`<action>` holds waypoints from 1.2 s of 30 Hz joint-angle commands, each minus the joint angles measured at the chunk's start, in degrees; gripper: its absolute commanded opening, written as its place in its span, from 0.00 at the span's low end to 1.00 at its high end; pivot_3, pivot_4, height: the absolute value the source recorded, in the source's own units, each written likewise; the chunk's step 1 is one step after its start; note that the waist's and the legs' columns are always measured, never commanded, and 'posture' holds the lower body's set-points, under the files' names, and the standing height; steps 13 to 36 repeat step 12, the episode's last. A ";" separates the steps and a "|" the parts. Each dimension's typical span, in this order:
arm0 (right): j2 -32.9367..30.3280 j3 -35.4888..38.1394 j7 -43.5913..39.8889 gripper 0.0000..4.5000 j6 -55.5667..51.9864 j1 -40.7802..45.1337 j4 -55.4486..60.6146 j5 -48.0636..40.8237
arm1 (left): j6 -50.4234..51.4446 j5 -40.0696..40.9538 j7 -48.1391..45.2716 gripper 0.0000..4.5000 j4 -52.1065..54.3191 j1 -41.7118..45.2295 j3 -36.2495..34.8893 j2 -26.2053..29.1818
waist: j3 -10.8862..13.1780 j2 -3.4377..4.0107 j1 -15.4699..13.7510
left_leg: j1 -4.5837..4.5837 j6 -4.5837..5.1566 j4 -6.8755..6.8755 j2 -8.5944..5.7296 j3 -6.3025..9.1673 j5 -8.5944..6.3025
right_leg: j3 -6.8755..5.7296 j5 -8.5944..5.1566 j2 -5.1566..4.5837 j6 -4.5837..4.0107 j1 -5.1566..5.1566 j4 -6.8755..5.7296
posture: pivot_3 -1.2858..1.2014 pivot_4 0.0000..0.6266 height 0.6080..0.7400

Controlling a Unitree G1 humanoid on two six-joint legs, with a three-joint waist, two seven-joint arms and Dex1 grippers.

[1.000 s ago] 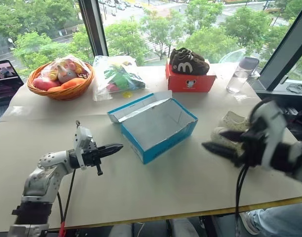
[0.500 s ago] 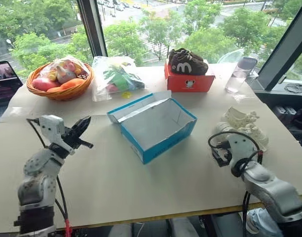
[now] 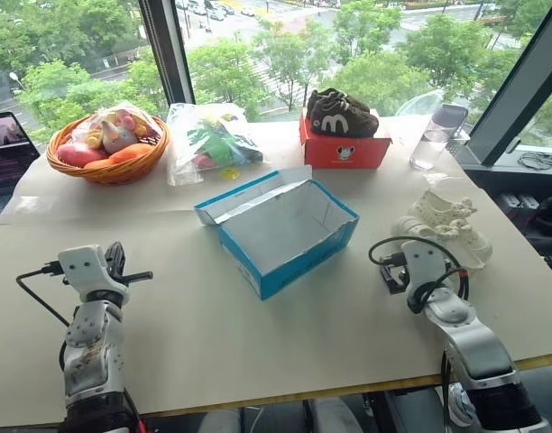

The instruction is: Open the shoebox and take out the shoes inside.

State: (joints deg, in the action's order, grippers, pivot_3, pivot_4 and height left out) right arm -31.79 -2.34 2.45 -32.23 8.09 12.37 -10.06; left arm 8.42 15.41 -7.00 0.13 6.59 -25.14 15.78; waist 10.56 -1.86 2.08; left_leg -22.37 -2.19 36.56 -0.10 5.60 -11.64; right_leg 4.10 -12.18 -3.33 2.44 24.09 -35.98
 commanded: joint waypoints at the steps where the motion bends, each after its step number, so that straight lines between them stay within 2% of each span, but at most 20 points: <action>1: 0.66 2.76 -1.43 0.98 2.06 -1.41 2.32 2.14 | -2.20 0.73 -0.43 0.00 1.09 -0.47 -0.49 0.13 | -0.01 -0.01 -0.07 | 0.00 0.00 0.00 -0.01 0.00 0.00 | 0.00 0.00 0.00 0.00 0.00 0.00 | 0.52 0.24 1.00; 12: 3.16 3.51 -3.70 0.98 4.16 -1.86 0.89 6.54 | -4.63 -0.16 2.23 0.00 1.16 -0.60 -1.04 0.05 | -0.04 -0.04 0.21 | 0.05 0.00 0.00 0.00 0.00 0.00 | 0.00 0.00 0.00 0.00 -0.04 -0.01 | 0.52 0.24 1.00; 36: 3.16 3.51 -3.70 0.98 4.16 -1.86 0.89 6.54 | -4.63 -0.16 2.23 0.00 1.16 -0.60 -1.04 0.05 | -0.04 -0.04 0.21 | 0.05 0.00 0.00 0.00 0.00 0.00 | 0.00 0.00 0.00 0.00 -0.04 -0.01 | 0.52 0.24 1.00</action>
